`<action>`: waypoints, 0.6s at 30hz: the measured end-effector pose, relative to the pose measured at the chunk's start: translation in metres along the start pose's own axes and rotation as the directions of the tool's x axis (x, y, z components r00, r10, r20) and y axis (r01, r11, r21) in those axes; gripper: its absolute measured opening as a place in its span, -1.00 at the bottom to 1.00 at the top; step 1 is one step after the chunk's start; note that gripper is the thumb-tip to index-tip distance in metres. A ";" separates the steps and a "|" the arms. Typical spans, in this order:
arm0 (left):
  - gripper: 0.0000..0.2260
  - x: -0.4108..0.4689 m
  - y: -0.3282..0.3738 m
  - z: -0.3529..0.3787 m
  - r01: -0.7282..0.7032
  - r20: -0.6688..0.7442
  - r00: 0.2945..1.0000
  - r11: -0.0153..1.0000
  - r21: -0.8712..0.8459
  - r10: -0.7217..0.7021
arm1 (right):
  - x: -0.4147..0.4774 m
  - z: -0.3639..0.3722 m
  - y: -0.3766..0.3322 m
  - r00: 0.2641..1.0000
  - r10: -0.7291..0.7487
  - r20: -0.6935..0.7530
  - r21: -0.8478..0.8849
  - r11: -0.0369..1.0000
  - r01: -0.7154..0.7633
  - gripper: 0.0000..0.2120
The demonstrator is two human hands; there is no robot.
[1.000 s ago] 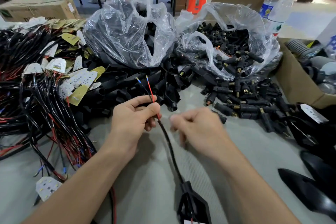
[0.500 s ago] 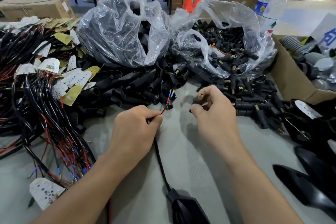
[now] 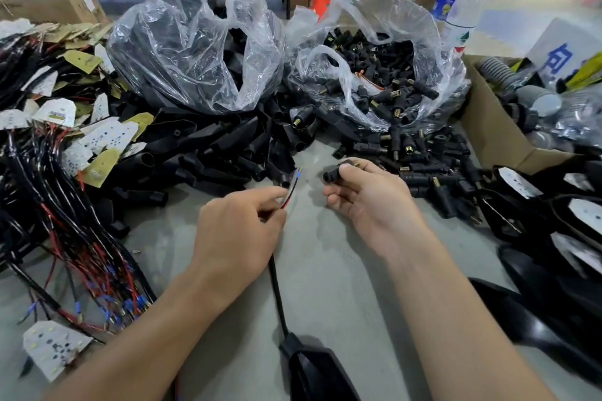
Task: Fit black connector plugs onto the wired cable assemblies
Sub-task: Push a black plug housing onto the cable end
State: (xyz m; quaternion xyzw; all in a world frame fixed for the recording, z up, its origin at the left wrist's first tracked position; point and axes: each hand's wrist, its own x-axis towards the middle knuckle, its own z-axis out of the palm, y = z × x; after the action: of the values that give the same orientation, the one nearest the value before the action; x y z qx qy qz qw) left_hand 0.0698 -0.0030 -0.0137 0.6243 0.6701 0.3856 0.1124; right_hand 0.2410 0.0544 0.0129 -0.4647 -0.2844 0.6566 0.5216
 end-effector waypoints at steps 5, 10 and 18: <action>-0.70 0.005 -0.003 0.000 0.210 0.128 0.974 0.951 -0.227 -0.185 | 0.003 0.003 0.003 1.000 0.022 0.021 0.011 1.000 -0.023 -0.91; -0.70 0.007 0.005 0.007 0.309 0.228 0.944 0.883 -0.353 -0.239 | 0.007 -0.001 0.002 0.998 0.044 0.035 0.030 0.999 -0.045 -0.89; -0.85 0.002 0.003 0.007 0.221 0.155 0.970 0.952 -0.214 -0.190 | 0.009 -0.001 0.006 0.991 0.077 0.111 0.014 0.997 -0.079 -0.86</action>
State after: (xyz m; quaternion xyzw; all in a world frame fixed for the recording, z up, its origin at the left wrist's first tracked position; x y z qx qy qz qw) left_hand 0.0761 0.0012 -0.0164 0.5580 0.6736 0.4043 0.2673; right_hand 0.2391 0.0615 0.0046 -0.4336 -0.2882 0.7038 0.4834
